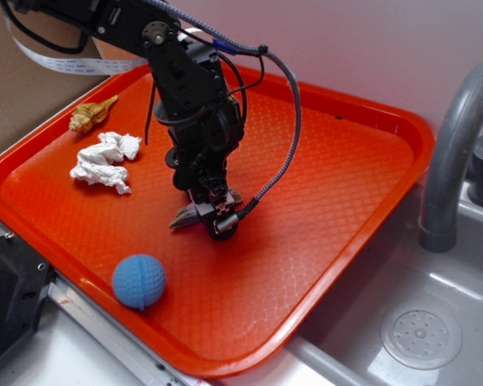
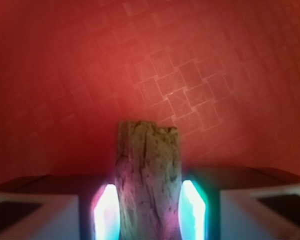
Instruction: Grab the wood chip.
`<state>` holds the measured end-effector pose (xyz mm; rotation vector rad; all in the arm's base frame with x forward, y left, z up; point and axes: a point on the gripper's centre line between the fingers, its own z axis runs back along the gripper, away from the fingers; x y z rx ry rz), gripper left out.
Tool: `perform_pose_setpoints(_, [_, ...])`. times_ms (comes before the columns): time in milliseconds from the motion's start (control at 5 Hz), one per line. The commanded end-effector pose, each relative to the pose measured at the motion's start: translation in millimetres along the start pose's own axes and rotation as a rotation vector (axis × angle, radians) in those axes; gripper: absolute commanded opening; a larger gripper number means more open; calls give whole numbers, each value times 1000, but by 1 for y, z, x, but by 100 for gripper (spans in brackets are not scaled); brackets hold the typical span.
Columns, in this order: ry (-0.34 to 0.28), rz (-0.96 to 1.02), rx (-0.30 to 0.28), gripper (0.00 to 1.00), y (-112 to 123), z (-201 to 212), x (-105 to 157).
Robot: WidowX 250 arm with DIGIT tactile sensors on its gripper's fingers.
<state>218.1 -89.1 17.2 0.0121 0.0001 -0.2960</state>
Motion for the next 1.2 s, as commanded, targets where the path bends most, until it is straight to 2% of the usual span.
perform_pose_setpoints(0, [75,145,113,0,7,35,1])
perform_pose_setpoints(200, [75,327,70,0,18,85,2])
perform_pose_setpoints(600, [-18,452,-7,0,28,169,-20])
perform_pose_setpoints(800, [-46,444,-70,0,36,194,-33])
perform_pose_setpoints(1000, [-83,433,-69,0,38,193,-33])
